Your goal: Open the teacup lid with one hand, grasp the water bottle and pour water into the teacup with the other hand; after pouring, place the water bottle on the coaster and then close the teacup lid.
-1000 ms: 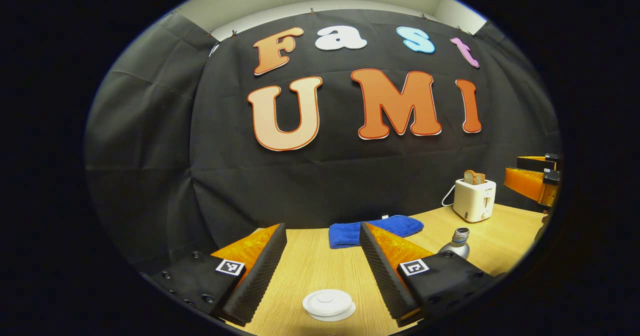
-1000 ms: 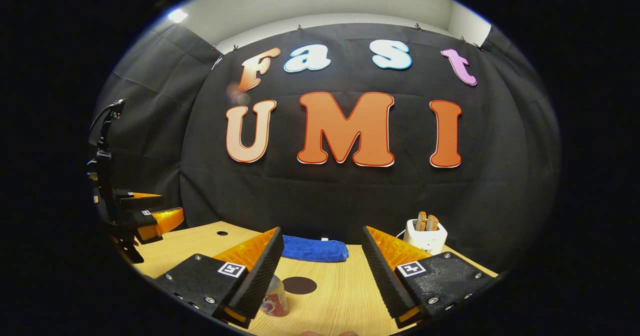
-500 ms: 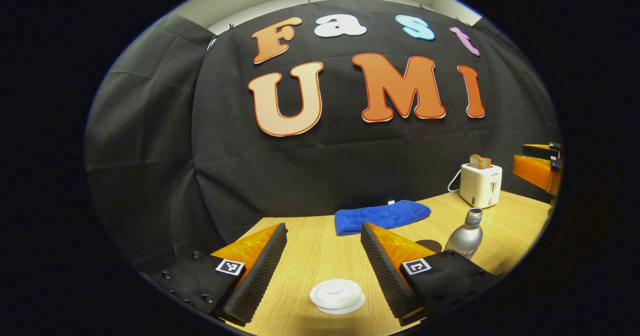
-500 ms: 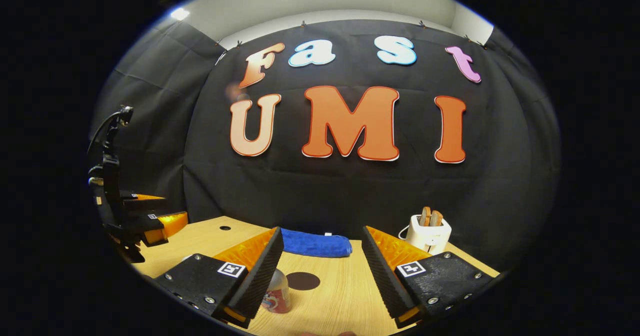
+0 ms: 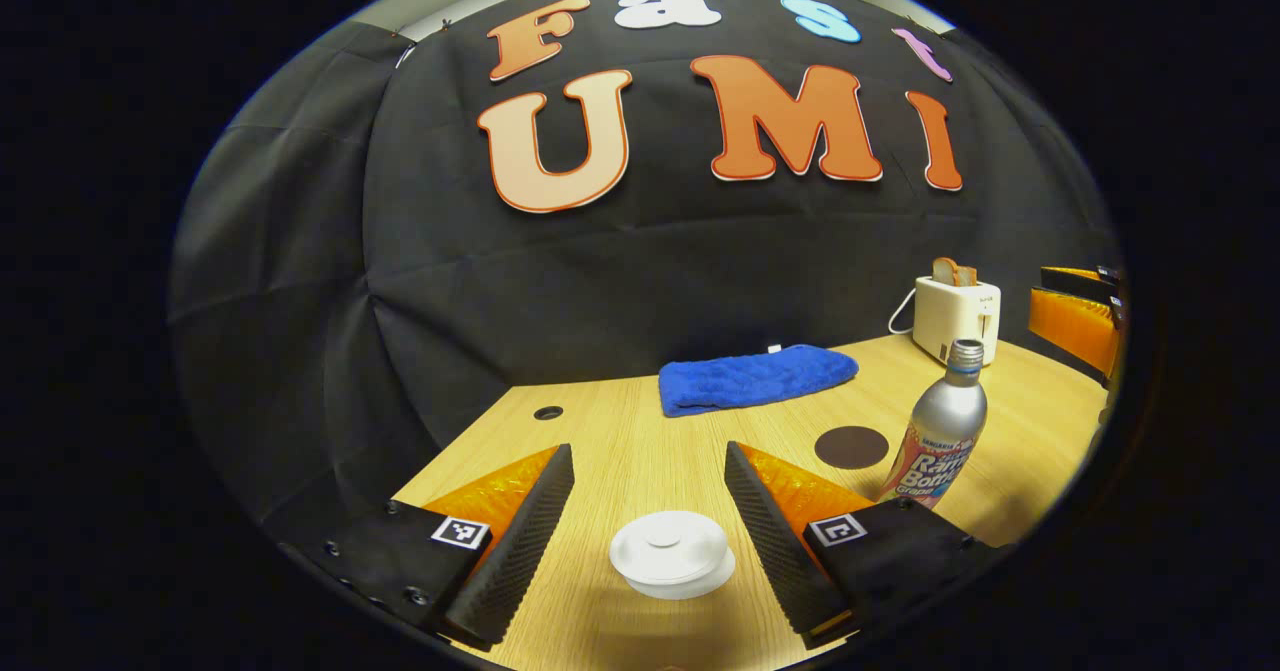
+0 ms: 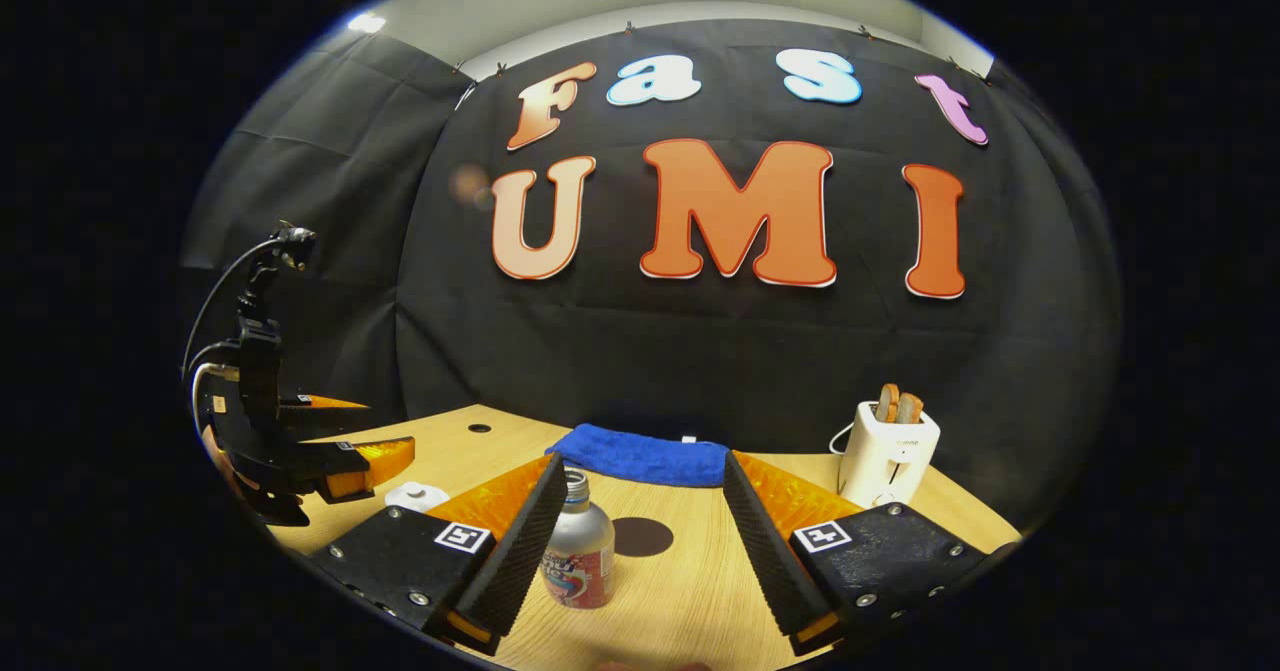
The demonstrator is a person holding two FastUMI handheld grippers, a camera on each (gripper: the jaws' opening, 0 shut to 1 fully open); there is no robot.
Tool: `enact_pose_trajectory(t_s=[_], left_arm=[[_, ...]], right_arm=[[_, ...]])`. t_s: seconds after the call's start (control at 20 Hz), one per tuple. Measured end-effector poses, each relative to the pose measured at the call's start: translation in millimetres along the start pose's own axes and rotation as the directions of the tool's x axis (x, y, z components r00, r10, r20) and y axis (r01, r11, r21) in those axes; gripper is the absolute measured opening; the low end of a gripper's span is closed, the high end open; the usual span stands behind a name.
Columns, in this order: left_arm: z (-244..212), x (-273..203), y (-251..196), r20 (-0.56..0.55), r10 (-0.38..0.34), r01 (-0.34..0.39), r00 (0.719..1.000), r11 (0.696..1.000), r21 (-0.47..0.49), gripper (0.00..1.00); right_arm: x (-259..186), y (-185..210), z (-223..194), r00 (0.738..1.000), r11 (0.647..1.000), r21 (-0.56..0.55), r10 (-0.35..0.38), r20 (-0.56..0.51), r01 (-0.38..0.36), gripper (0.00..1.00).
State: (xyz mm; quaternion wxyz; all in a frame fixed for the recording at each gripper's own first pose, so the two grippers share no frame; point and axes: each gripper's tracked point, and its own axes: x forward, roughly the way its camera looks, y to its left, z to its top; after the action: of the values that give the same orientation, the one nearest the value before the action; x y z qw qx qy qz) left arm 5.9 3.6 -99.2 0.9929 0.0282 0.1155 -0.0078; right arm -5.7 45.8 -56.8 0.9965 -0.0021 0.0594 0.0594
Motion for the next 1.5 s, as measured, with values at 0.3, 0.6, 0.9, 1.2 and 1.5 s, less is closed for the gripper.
enact_pose_trajectory(t_s=[0.3,0.6,0.9,1.2,1.5], left_arm=[[-28.8,10.2,-10.7,-0.052,-0.035,0.037,0.998,0.999,0.021,1.0],[-57.3,19.7,-10.7,-0.109,-0.062,0.062,0.992,0.998,0.001,0.99],[-73.9,33.1,-17.4,-0.139,-0.083,0.082,0.987,0.997,-0.015,0.87],[-81.6,40.5,-13.8,-0.15,-0.065,0.063,0.987,0.998,-0.013,0.66],[-75.9,48.2,-8.7,-0.113,-0.05,0.049,0.992,0.999,-0.015,0.47]], right_arm=[[3.3,18.8,-35.8,0.995,0.998,0.018,0.065,-0.081,-0.064,0.95],[4.3,34.0,-65.6,0.982,0.992,-0.011,0.123,-0.143,-0.125,0.95],[11.3,43.9,-90.4,0.969,0.985,-0.045,0.157,-0.191,-0.169,0.95],[15.9,43.6,-101.6,0.961,0.983,-0.038,0.165,-0.221,-0.178,0.95],[17.2,42.2,-104.6,0.96,0.985,-0.035,0.158,-0.232,-0.171,0.95]])
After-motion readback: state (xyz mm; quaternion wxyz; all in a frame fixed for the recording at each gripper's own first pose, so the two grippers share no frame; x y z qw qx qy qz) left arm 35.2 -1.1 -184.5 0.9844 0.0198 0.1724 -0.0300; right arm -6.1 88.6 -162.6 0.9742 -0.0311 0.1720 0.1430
